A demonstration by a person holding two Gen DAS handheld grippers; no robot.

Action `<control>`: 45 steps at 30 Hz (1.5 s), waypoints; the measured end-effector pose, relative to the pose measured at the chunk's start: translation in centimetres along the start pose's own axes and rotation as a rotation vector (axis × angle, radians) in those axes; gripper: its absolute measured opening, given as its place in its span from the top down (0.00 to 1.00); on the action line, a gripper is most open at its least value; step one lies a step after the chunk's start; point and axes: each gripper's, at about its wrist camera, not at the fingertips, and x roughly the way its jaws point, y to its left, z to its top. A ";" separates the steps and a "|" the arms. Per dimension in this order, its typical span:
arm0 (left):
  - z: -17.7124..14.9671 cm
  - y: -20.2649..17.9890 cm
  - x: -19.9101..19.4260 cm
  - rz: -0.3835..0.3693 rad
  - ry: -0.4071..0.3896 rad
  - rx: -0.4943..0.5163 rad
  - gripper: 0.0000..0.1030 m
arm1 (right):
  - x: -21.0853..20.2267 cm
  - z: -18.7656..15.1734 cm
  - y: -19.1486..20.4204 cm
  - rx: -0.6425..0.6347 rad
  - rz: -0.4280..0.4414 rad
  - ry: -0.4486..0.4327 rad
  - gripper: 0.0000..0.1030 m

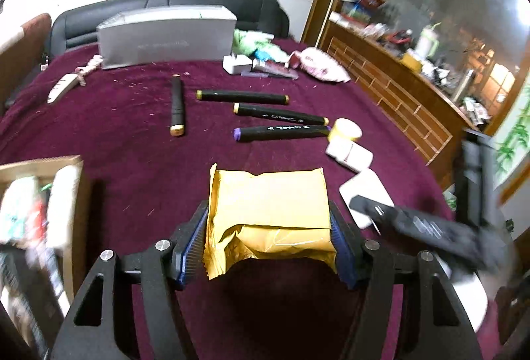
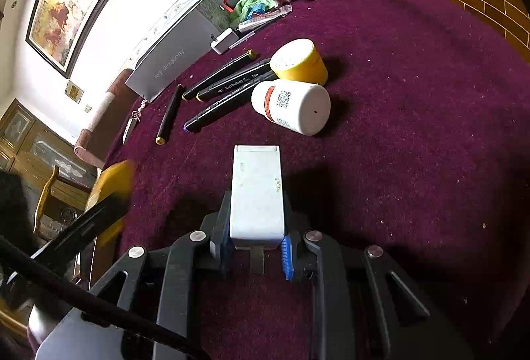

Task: Organize objects
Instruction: 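Carry the envelope and charger over the tray and release the charger from the right gripper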

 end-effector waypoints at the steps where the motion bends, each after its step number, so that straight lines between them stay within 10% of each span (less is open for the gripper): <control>1: -0.5 0.5 -1.3 -0.006 -0.014 -0.005 0.42 | -0.1 -0.1 0.0 0.001 0.002 -0.001 0.81; 16: -10.7 14.6 -18.1 0.254 -0.194 -0.202 0.42 | -0.6 -1.3 2.5 -0.100 -0.125 0.017 0.81; 34: -14.9 19.1 -17.3 0.274 -0.164 -0.260 0.42 | 0.8 -9.1 20.6 -0.284 0.254 0.248 0.80; 45: -15.0 19.3 -16.9 0.347 -0.133 -0.215 0.42 | 5.6 -14.9 28.2 -0.437 0.302 0.397 0.80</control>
